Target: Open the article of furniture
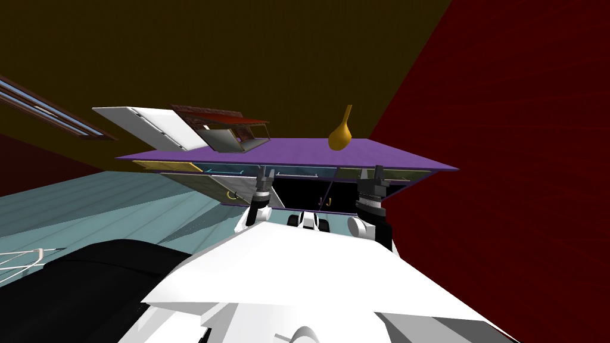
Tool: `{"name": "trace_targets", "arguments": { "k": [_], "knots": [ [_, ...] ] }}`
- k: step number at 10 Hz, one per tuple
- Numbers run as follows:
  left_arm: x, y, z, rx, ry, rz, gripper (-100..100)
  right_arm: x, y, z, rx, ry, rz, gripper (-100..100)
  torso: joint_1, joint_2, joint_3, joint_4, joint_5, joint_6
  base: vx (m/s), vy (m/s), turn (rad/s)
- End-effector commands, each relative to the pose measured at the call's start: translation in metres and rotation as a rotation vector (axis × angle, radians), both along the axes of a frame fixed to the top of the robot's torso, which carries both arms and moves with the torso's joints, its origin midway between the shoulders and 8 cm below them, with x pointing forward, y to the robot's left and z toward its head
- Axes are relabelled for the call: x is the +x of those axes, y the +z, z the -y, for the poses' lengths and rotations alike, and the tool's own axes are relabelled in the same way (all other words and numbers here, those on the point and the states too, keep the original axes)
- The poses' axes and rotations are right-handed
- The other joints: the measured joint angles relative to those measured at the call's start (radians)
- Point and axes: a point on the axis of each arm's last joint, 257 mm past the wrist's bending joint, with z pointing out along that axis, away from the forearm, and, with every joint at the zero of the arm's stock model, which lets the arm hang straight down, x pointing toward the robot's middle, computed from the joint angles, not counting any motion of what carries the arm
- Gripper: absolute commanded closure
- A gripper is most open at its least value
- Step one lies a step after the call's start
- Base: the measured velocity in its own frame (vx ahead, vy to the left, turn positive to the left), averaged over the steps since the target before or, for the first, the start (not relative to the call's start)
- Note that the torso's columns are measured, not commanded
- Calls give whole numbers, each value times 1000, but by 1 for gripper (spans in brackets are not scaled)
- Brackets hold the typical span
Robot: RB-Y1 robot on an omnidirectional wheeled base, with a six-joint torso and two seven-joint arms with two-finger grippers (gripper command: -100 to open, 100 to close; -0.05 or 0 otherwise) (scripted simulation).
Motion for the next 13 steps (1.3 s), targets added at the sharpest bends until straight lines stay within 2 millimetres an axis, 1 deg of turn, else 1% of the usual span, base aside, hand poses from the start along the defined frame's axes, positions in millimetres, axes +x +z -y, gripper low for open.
{"name": "trace_targets", "arguments": {
  "k": [1, 2, 4, 5, 6, 9, 11, 13],
  "knots": [
    [7, -16, 0, -5, 5, -25, -100, 0, 0, 0, 0, 0, 0, 0, 0, 0, 0, 0, 0, 0, -30, -23, -10],
    [10, -26, 0, -6, 6, -39, -100, 0, 0, 0, 0, 0, 0, 0, 0, 0, 0, 0, 0, 0, -28, -25, -14],
    [13, -35, 0, -4, 7, -55, -100, 0, 0, 0, 0, 0, 0, 0, 0, 0, 0, 0, 0, 0, -25, -26, -9],
    [17, -46, 1, -2, 7, -71, -100, 0, 0, 0, 0, 0, 0, 0, 0, 0, 0, 0, 0, 0, -25, -23, -19],
    [19, -51, 1, -2, 7, -80, -100, 0, 0, 0, 0, 0, 0, 0, 0, 0, 0, 0, 0, 0, -34, -27, -11],
    [26, -77, 4, -23, 15, -116, -100, 0, 0, 0, 0, 0, 0, 0, 0, 0, 0, 0, 0, 0, -36, -36, -17],
    [29, -89, 8, -63, 25, -128, -100, 0, 0, 0, 0, 0, 0, 0, 0, 0, 0, 0, 0, 0, -33, -31, -11],
    [31, -94, 11, -100, 35, -131, -100, 0, 0, 0, 0, 0, 0, 0, 1, 0, 0, 0, 0, 0, -20, -15, -7]
  ]
}}
